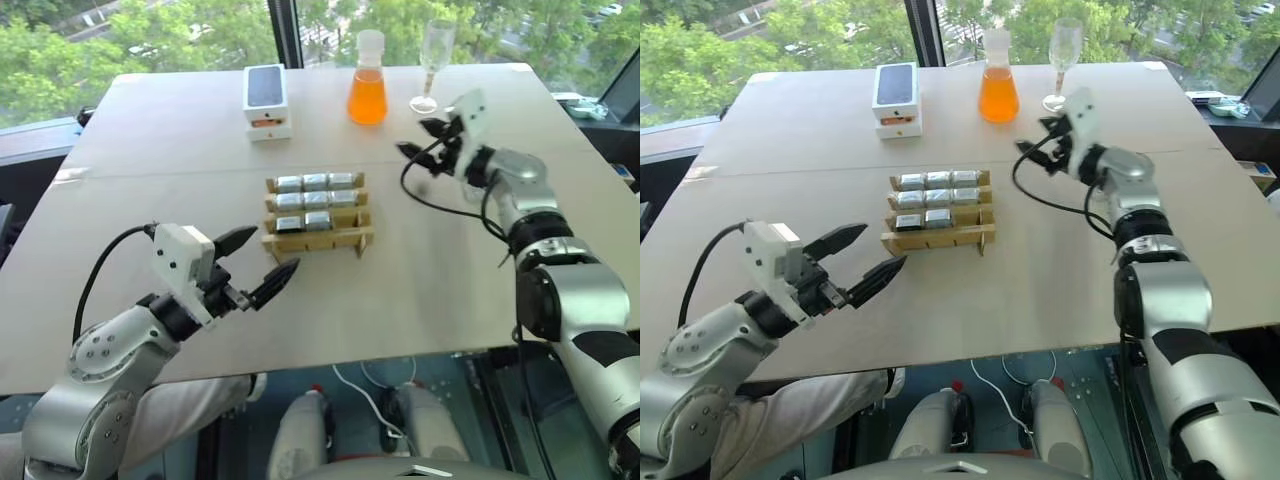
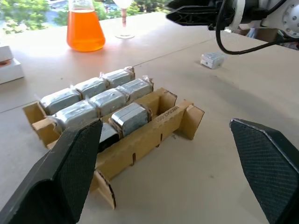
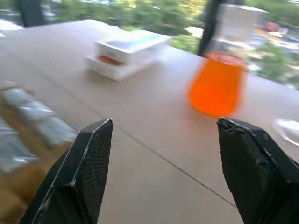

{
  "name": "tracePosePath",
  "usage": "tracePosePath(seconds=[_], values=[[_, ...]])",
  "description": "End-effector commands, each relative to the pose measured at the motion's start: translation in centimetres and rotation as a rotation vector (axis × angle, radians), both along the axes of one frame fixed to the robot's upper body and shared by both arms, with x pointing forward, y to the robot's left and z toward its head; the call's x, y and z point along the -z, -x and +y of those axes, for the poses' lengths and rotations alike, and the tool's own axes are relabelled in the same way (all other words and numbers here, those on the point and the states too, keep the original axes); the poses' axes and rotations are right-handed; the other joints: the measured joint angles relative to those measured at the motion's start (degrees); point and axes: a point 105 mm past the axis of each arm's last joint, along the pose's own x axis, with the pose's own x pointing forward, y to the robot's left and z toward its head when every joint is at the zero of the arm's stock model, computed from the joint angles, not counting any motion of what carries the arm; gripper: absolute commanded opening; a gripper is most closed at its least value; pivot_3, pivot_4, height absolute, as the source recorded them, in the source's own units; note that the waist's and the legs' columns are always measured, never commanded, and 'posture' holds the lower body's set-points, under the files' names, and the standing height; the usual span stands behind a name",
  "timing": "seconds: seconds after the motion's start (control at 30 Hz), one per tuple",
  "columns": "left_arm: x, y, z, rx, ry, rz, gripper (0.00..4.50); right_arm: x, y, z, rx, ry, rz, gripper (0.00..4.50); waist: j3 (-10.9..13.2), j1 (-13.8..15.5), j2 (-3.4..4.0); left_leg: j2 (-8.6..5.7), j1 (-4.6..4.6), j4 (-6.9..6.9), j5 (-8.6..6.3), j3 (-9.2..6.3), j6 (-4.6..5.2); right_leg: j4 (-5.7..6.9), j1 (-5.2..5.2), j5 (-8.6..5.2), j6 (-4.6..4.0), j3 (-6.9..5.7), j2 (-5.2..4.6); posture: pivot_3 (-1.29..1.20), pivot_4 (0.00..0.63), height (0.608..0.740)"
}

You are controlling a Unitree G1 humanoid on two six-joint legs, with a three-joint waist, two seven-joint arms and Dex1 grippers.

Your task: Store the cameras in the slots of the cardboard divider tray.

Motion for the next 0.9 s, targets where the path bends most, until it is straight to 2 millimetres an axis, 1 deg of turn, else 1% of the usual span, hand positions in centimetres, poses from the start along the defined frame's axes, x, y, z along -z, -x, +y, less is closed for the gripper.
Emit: tracePosePath(seconds=[0.03, 0.13, 0.17, 0.23, 0.3, 0.4, 0.53, 0.8, 0.87, 0.9], values=[[-0.2, 0.0, -0.5, 0.033, -0.011, -0.016, 4.50, -0.5, -0.3, -3.2, 0.203, -0.064, -0.031, 3.49, 0.01, -0.25, 0.01, 0.00, 0.07, -0.12, 0.00, 0.07, 0.00, -0.01, 0.00, 0.00, 0.01, 0.05, 0.01, 0.00, 0.150, 0.740], [-0.2, -0.3, -1.1, 0.059, -0.008, -0.016, 4.50, 3.0, 0.1, -4.0, 0.288, -0.054, 0.047, 3.49, 0.01, -0.41, 0.01, 0.02, 0.20, -0.35, 0.03, 0.14, -0.04, -0.04, 0.00, 0.00, 0.04, 0.07, 0.06, 0.00, 0.150, 0.740], [-0.2, -0.4, -1.1, 0.061, -0.008, -0.018, 4.50, 3.6, 0.3, -4.1, 0.303, -0.048, 0.060, 3.49, 0.01, -0.47, 0.01, 0.03, 0.22, -0.36, 0.04, 0.16, -0.05, -0.04, 0.00, 0.00, 0.05, 0.09, 0.08, 0.00, 0.150, 0.740], [-0.3, -0.5, -1.2, 0.062, -0.009, -0.023, 4.50, 5.1, 0.3, -4.2, 0.343, -0.096, 0.119, 3.49, 0.01, -0.67, 0.02, 0.03, 0.26, -0.43, 0.05, 0.19, -0.07, -0.03, 0.00, 0.00, 0.06, 0.12, 0.08, 0.00, 0.150, 0.740], [-0.4, -0.5, -1.1, 0.062, -0.011, -0.027, 4.50, 6.2, 0.3, -4.6, 0.390, -0.124, 0.160, 3.49, 0.02, -0.88, 0.03, 0.03, 0.27, -0.43, 0.06, 0.20, -0.09, -0.02, 0.00, 0.00, 0.06, 0.13, 0.09, 0.00, 0.150, 0.740], [-0.5, -0.5, -1.0, 0.062, -0.017, -0.025, 4.50, 7.1, 0.3, -5.1, 0.444, -0.098, 0.182, 3.49, 0.02, -0.90, 0.03, 0.03, 0.28, -0.43, 0.06, 0.22, -0.10, -0.02, 0.00, 0.00, 0.07, 0.16, 0.11, 0.00, 0.150, 0.740], [-0.5, -0.4, -0.9, 0.059, -0.018, -0.025, 4.50, 7.5, 0.3, -5.4, 0.477, -0.090, 0.187, 3.49, 0.02, -0.88, 0.03, 0.02, 0.26, -0.43, 0.06, 0.21, -0.10, -0.05, 0.00, -0.01, 0.07, 0.17, 0.12, 0.00, 0.150, 0.740], [-0.6, -0.6, -0.9, 0.067, -0.017, -0.028, 4.50, 8.4, 0.4, -4.8, 0.444, -0.092, 0.224, 3.49, 0.02, -0.88, 0.03, 0.02, 0.27, -0.44, 0.07, 0.21, -0.10, -0.07, 0.00, -0.01, 0.07, 0.19, 0.14, 0.00, 0.150, 0.740], [-0.6, -0.6, -1.0, 0.077, -0.016, -0.025, 4.50, 8.5, 0.5, -4.9, 0.446, -0.093, 0.219, 2.98, 0.02, -0.89, 0.03, 0.02, 0.27, -0.44, 0.06, 0.21, -0.10, -0.07, 0.00, -0.01, 0.07, 0.19, 0.15, 0.00, 0.150, 0.740], [-0.5, -0.5, -1.1, 0.084, -0.016, -0.019, 4.50, 8.4, 0.5, -5.0, 0.444, -0.094, 0.214, 2.64, 0.02, -0.89, 0.03, 0.02, 0.27, -0.44, 0.06, 0.22, -0.10, -0.06, 0.00, -0.01, 0.07, 0.20, 0.15, 0.00, 0.150, 0.740]])
